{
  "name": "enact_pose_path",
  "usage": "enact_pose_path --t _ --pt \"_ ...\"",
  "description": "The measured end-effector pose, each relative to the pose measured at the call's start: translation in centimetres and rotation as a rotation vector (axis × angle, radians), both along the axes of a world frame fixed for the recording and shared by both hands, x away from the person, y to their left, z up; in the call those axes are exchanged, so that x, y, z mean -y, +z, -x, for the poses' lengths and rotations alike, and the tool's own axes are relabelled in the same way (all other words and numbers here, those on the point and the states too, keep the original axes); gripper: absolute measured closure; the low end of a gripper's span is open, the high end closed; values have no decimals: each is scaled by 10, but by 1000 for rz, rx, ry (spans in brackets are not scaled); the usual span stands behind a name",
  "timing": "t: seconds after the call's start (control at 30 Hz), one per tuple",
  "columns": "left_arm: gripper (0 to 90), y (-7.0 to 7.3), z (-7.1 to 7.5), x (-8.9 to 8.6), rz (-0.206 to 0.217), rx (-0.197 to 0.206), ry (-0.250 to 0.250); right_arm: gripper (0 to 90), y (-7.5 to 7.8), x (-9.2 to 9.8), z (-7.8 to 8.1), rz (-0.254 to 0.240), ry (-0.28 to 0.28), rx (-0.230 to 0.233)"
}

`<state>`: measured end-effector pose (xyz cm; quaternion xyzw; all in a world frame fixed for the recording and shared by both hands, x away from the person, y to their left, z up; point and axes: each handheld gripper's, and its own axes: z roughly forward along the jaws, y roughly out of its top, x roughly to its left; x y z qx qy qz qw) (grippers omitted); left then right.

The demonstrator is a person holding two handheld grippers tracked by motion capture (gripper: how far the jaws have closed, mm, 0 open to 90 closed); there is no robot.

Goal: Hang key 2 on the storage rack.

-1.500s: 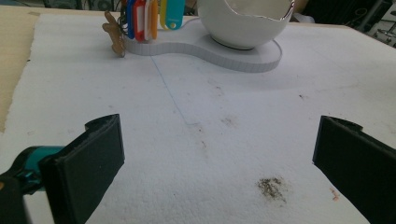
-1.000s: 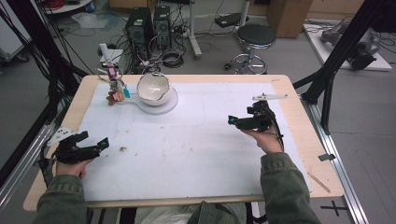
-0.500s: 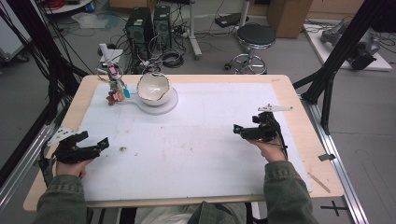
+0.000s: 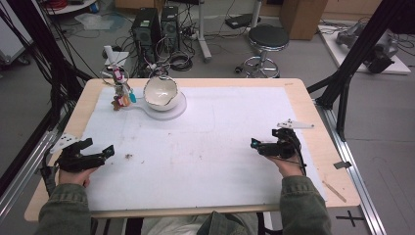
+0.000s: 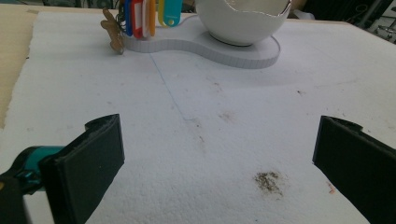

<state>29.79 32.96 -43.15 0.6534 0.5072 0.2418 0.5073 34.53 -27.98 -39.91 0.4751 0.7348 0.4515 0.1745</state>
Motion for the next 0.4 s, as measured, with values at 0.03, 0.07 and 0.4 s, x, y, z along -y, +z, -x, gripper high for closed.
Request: enact_pose_path --t 0.03,0.07,0.4 --pt "24 0 0 0 0 0 0 8 -1 2 1 -10 -4 7" --pt "24 0 0 0 1 -1 1 8 -3 3 2 -25 -2 17" --pt "24 -1 -1 0 6 0 -6 7 -6 4 14 -30 -35 126"
